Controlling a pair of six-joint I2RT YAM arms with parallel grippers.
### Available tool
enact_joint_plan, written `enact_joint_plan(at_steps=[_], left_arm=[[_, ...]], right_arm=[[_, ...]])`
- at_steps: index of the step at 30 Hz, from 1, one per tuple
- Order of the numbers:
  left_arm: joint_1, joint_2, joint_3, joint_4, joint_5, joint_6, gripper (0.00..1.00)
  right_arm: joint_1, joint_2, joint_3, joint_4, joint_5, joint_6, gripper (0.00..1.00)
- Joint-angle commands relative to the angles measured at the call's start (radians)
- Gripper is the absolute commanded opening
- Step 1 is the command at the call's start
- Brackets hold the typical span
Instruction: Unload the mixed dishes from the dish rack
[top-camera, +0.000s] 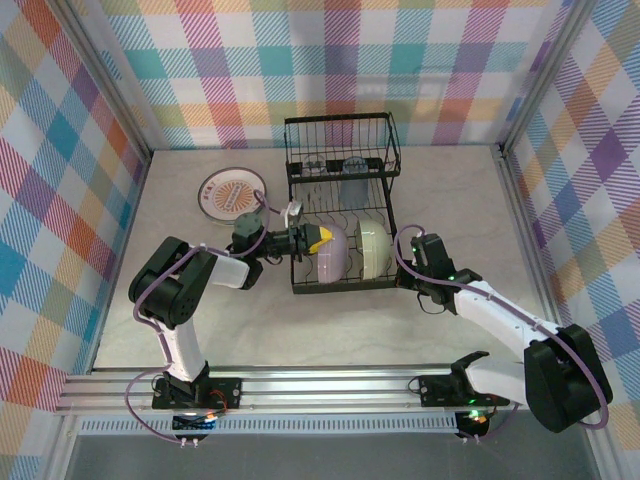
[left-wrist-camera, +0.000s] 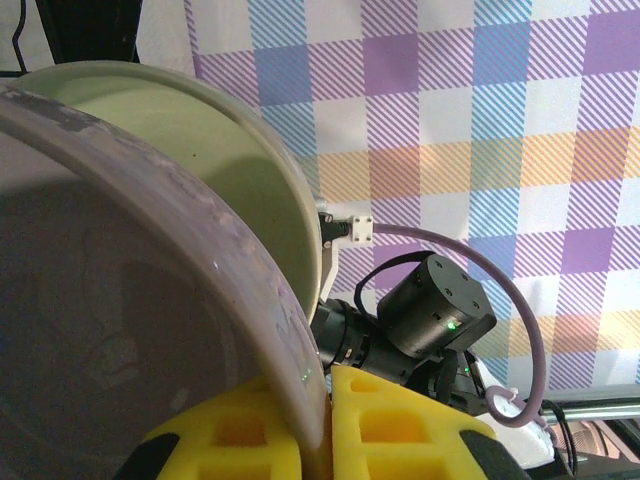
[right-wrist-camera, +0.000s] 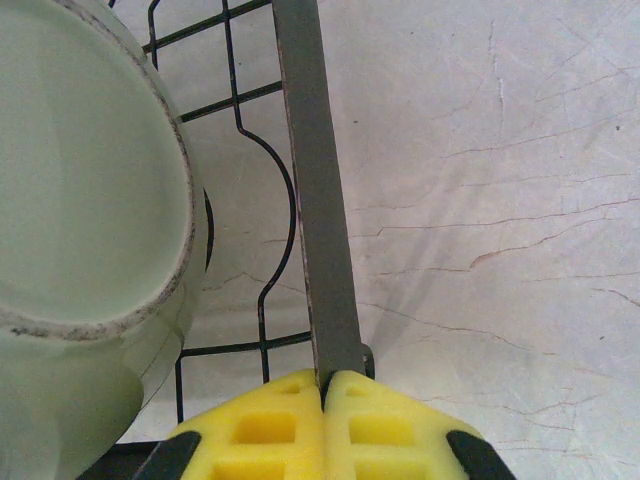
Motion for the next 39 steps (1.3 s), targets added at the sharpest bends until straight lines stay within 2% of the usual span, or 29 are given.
enact_joint_plan(at_steps=[1,17,28,39], left_arm=[[-0.11,-0.023,0.07,0.084,0.147,0.053,0.0],[-0.127,-0.01,0.133,0.046,0.173,0.044,0.0],[-0.099,-0.136,0.126,-0.446,0.105,0.333,0.0],[-0.046,-0.267,0.178,-0.713,-0.009,0.435,0.0]], right_arm=[[0.025,0.054,-0.005,0.099,-0.189,-0.011,0.0],[0.025,0.047,-0.022,0.116,-0.185,-0.013,0.0],[0.025,0.046,-0.022,0.112,-0.182,-0.013,0.0],[0.025,0.024,-0.021,0.095,-0.161,-0.003,0.0]])
